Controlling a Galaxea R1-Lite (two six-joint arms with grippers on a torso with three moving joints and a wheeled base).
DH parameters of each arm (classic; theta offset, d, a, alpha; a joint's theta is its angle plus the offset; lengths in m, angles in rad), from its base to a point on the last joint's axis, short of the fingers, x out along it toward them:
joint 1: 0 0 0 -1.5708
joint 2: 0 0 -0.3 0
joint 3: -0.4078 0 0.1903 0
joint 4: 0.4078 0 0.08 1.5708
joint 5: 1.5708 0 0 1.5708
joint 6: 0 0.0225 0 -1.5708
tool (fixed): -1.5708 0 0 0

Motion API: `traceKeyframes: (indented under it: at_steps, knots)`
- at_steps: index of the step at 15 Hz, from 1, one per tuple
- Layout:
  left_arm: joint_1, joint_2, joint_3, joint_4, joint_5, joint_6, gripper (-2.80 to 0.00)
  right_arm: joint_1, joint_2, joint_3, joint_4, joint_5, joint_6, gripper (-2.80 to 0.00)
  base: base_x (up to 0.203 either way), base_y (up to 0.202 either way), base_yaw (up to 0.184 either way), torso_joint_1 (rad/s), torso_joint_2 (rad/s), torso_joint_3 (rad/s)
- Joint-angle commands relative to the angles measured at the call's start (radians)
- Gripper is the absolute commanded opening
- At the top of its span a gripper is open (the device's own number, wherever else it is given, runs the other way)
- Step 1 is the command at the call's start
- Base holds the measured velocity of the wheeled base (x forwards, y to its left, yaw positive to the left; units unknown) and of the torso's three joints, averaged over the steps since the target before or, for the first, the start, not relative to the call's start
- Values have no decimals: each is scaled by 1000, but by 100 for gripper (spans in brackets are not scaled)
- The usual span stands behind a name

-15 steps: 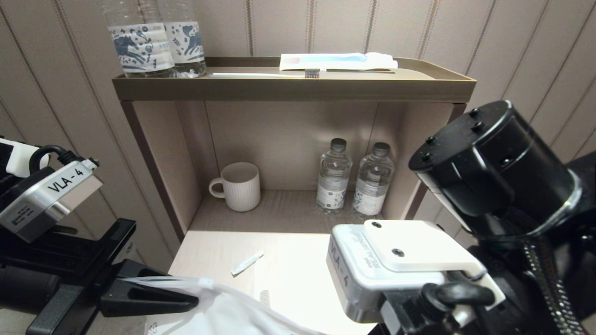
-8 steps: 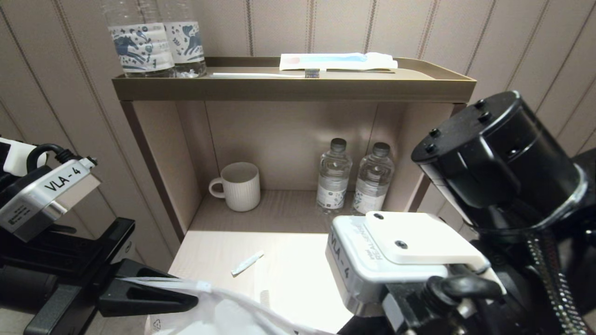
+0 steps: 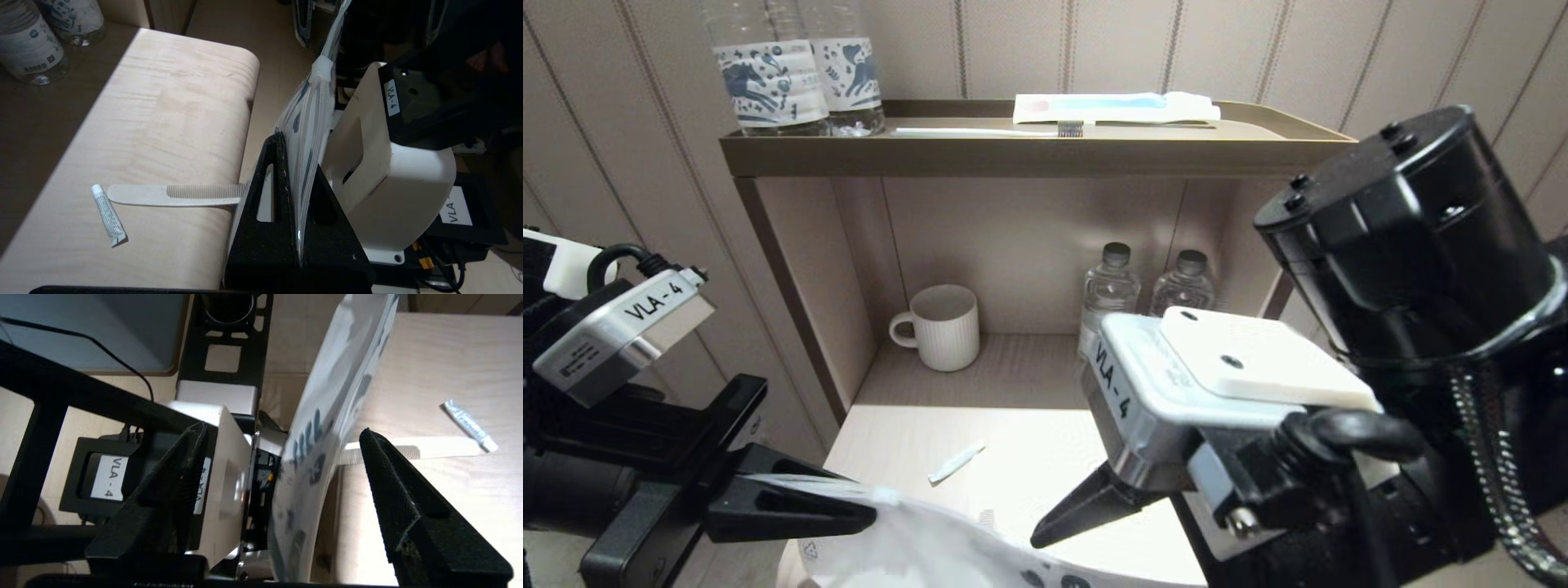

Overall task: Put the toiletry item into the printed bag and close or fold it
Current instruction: Hand it to the other hand, then open the storage bag

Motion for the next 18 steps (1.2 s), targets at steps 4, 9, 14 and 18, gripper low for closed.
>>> traceKeyframes:
  at_steps: [4, 9, 14, 18]
  knots:
    - [0, 43, -59, 42, -1, -17, -280, -6, 28, -52, -6, 3, -2, 0, 0, 0, 0, 0, 0, 0]
    - [-22, 65, -99, 44, 13, -63, -280, -6, 78, -109, -46, 3, 0, 0, 0, 0, 0, 0, 0, 0]
    - [-46, 80, -99, 41, 47, -67, -280, -7, 136, -194, -46, 3, 1, 0, 0, 0, 0, 0, 0, 0]
    - [-46, 83, -99, 40, 48, -69, -280, -7, 184, -249, -44, 5, 7, 0, 0, 0, 0, 0, 0, 0]
